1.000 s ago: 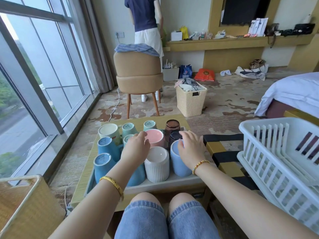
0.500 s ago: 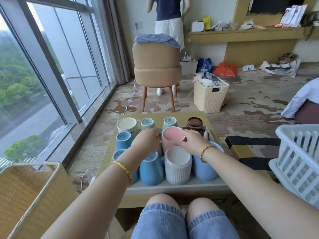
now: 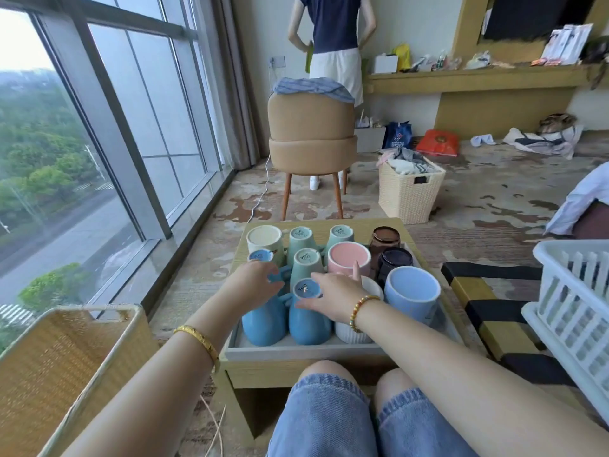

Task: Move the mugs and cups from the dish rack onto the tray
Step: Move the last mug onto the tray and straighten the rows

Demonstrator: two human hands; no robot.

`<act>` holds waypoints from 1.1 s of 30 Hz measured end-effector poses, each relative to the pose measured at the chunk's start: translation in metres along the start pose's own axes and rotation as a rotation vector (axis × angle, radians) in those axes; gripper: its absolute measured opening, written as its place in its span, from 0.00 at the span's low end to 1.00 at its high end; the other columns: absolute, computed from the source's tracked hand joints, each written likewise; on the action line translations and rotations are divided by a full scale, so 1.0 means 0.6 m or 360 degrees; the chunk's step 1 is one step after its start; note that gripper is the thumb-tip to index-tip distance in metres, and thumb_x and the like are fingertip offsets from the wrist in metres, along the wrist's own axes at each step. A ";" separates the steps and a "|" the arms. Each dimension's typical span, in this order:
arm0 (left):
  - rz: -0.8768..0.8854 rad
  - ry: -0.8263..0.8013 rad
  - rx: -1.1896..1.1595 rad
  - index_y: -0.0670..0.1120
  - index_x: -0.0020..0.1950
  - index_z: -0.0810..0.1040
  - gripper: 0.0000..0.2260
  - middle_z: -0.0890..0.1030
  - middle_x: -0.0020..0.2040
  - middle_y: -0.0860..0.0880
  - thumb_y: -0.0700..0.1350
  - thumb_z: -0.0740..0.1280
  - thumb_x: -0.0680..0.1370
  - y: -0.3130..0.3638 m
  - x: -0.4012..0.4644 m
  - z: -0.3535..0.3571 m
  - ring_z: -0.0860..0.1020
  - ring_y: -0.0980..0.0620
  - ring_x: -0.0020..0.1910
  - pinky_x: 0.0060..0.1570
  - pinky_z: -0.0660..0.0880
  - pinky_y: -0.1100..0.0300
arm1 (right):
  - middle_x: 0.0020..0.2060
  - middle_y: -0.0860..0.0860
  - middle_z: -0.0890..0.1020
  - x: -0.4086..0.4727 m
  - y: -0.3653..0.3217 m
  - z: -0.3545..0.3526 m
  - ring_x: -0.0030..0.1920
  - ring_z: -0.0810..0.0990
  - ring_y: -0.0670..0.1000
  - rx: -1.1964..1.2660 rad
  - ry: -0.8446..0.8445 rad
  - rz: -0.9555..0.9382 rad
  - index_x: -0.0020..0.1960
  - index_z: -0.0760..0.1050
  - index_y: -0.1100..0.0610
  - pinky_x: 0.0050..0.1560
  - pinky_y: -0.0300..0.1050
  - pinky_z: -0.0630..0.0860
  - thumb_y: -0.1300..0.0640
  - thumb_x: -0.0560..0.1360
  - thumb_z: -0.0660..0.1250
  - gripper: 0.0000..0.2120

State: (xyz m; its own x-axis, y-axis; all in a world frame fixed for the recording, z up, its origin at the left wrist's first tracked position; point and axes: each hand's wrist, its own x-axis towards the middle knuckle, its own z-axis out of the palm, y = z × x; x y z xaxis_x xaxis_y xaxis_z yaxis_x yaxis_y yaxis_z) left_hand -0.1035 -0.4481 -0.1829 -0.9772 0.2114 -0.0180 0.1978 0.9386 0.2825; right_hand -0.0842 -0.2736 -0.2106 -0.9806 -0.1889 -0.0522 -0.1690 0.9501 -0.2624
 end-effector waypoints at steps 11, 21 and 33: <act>-0.0123 0.0324 -0.0080 0.48 0.71 0.64 0.25 0.68 0.66 0.41 0.52 0.64 0.76 -0.036 0.013 0.005 0.66 0.41 0.65 0.62 0.66 0.52 | 0.56 0.56 0.78 0.058 0.005 -0.021 0.60 0.72 0.58 0.0035 0.0366 0.0113 0.59 0.71 0.56 0.57 0.52 0.66 0.51 0.79 0.55 0.14; -0.0206 0.0003 -0.0052 0.47 0.73 0.58 0.28 0.68 0.68 0.40 0.52 0.64 0.76 -0.046 0.079 0.014 0.73 0.42 0.62 0.54 0.73 0.52 | 0.60 0.55 0.76 0.135 -0.004 -0.012 0.63 0.70 0.57 -0.0330 0.0082 0.0133 0.60 0.70 0.57 0.61 0.53 0.62 0.35 0.71 0.62 0.29; -0.0252 0.0187 -0.0153 0.49 0.71 0.63 0.24 0.69 0.67 0.44 0.47 0.64 0.77 -0.060 0.090 0.036 0.72 0.43 0.62 0.51 0.73 0.52 | 0.58 0.52 0.78 0.148 -0.008 -0.017 0.56 0.76 0.56 -0.0304 0.0077 0.0002 0.57 0.71 0.56 0.62 0.58 0.60 0.34 0.69 0.64 0.28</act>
State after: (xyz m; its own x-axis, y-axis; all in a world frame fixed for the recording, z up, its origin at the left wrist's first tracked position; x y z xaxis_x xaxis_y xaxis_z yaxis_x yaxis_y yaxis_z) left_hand -0.1619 -0.4649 -0.2148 -0.9989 0.0250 0.0406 0.0385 0.9260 0.3755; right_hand -0.1712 -0.2926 -0.2040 -0.9837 -0.1799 -0.0045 -0.1791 0.9810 -0.0744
